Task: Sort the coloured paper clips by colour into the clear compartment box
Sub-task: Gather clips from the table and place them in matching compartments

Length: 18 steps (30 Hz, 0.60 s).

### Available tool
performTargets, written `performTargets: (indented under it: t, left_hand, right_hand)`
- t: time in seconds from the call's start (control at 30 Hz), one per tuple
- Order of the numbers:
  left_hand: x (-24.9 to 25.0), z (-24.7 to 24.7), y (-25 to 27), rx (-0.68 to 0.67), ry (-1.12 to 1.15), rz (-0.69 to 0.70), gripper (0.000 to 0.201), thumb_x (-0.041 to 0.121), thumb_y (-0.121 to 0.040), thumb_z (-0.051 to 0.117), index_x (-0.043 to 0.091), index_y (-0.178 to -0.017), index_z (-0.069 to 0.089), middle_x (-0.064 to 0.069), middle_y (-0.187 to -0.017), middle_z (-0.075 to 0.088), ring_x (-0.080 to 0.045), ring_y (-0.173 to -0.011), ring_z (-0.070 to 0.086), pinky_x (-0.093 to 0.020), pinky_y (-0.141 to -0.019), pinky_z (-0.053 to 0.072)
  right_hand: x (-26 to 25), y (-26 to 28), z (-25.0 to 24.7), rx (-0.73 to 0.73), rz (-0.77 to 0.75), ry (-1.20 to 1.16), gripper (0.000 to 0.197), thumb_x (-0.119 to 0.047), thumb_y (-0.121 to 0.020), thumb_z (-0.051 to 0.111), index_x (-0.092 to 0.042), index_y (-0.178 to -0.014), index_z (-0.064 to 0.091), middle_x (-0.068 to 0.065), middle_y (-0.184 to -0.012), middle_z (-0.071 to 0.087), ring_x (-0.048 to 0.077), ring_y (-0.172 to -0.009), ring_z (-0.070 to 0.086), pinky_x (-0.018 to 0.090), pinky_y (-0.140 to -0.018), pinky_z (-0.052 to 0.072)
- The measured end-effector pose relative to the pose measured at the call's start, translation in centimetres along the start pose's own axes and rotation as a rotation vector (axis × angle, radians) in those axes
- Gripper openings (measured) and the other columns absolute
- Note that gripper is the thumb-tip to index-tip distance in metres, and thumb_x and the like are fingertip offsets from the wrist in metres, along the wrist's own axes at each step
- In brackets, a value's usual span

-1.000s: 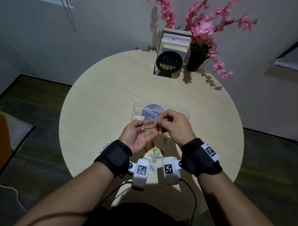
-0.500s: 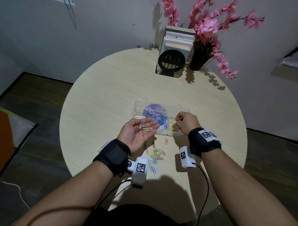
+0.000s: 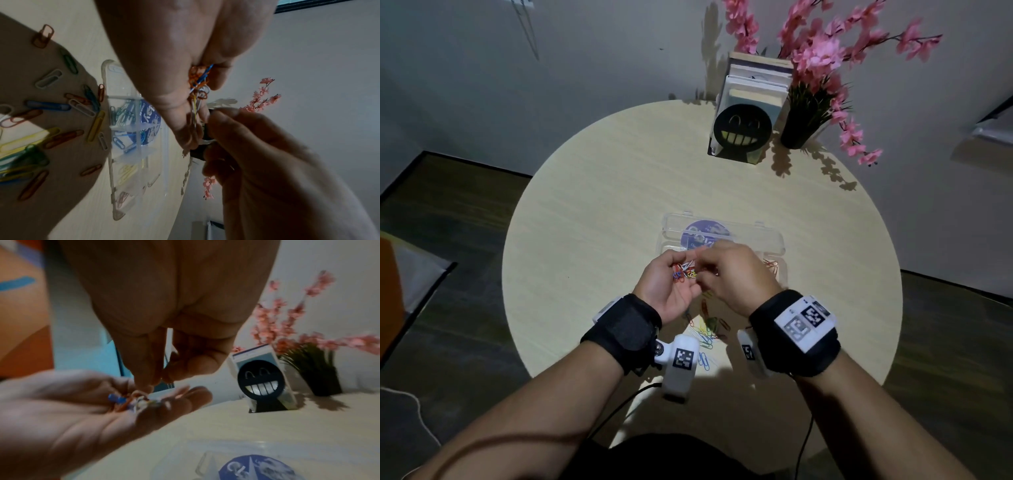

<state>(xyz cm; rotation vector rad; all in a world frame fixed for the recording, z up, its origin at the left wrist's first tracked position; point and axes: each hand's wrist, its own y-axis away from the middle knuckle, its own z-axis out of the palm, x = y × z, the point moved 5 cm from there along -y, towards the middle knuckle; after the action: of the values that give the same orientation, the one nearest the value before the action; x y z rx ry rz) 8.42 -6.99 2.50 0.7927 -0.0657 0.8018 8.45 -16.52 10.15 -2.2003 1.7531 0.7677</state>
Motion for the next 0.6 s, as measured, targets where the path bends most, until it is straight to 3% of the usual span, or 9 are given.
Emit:
performTargets:
  t: [0.1, 0.23, 0.33, 0.4, 0.47, 0.53, 0.6]
  left_hand:
    - [-0.1, 0.1, 0.2, -0.011, -0.014, 0.001, 0.039, 0.016, -0.083, 0.04, -0.001, -0.113, 0.058, -0.01, -0.074, 0.063, -0.02, -0.05, 0.057, -0.028, -0.056, 0.052]
    - [-0.2, 0.1, 0.6, -0.029, -0.019, 0.003, 0.032, 0.015, -0.09, 0.034, -0.001, -0.105, 0.058, -0.009, -0.064, 0.063, -0.019, -0.047, 0.054, -0.026, -0.05, 0.05]
    - [-0.3, 0.2, 0.7, -0.045, 0.003, 0.004, 0.031, 0.016, -0.079, 0.043, 0.0, -0.1, 0.06, -0.01, -0.071, 0.064, -0.02, -0.059, 0.053, -0.03, -0.062, 0.049]
    - [-0.2, 0.2, 0.7, -0.048, 0.007, 0.004, 0.035, 0.017, -0.08, 0.042, -0.002, -0.102, 0.061, -0.013, -0.079, 0.068, -0.021, -0.068, 0.058, -0.033, -0.069, 0.051]
    - [-0.1, 0.0, 0.6, -0.035, 0.008, -0.003, 0.036, 0.015, -0.088, 0.036, -0.004, -0.103, 0.062, -0.019, -0.087, 0.07, -0.026, -0.073, 0.069, -0.036, -0.072, 0.058]
    - [0.0, -0.2, 0.7, -0.016, 0.001, 0.005, 0.037, 0.015, -0.093, 0.033, -0.005, -0.105, 0.061, -0.024, -0.099, 0.069, -0.033, -0.085, 0.07, -0.043, -0.082, 0.056]
    - [0.2, -0.4, 0.7, -0.008, 0.0, -0.002, 0.038, 0.016, -0.093, 0.032, -0.005, -0.107, 0.061, -0.026, -0.11, 0.067, -0.038, -0.096, 0.068, -0.046, -0.089, 0.051]
  right_hand:
    - [-0.2, 0.0, 1.1, -0.062, 0.061, 0.149, 0.026, -0.022, -0.086, 0.059, -0.019, -0.111, 0.064, 0.002, -0.111, 0.055, 0.022, -0.104, 0.055, 0.03, -0.077, 0.045]
    - [-0.3, 0.1, 1.6, -0.045, 0.039, 0.069, 0.028, -0.012, -0.083, 0.06, -0.017, -0.109, 0.066, 0.007, -0.107, 0.058, 0.025, -0.102, 0.057, 0.035, -0.082, 0.049]
    - [0.0, 0.2, 1.3, 0.004, 0.065, -0.013, 0.017, -0.011, -0.08, 0.066, -0.015, -0.096, 0.07, 0.006, -0.094, 0.061, 0.024, -0.091, 0.06, 0.034, -0.079, 0.049]
    - [0.4, 0.5, 0.6, 0.063, 0.102, -0.177, 0.011, -0.011, -0.079, 0.069, -0.018, -0.087, 0.072, 0.0, -0.085, 0.064, 0.011, -0.08, 0.061, 0.026, -0.074, 0.048]
    - [1.4, 0.6, -0.4, 0.124, 0.163, -0.371, 0.017, -0.01, -0.078, 0.071, -0.027, -0.077, 0.07, -0.007, -0.074, 0.065, -0.003, -0.063, 0.057, 0.014, -0.063, 0.044]
    - [3.3, 0.4, -1.4, 0.203, 0.251, -0.463, 0.016, -0.012, -0.079, 0.071, -0.026, -0.075, 0.067, -0.009, -0.066, 0.063, 0.0, -0.057, 0.054, 0.018, -0.061, 0.044]
    - [6.0, 0.1, -2.1, 0.266, 0.364, -0.477, 0.012, -0.011, -0.081, 0.07, -0.022, -0.079, 0.067, -0.004, -0.065, 0.061, 0.011, -0.057, 0.054, 0.024, -0.058, 0.044]
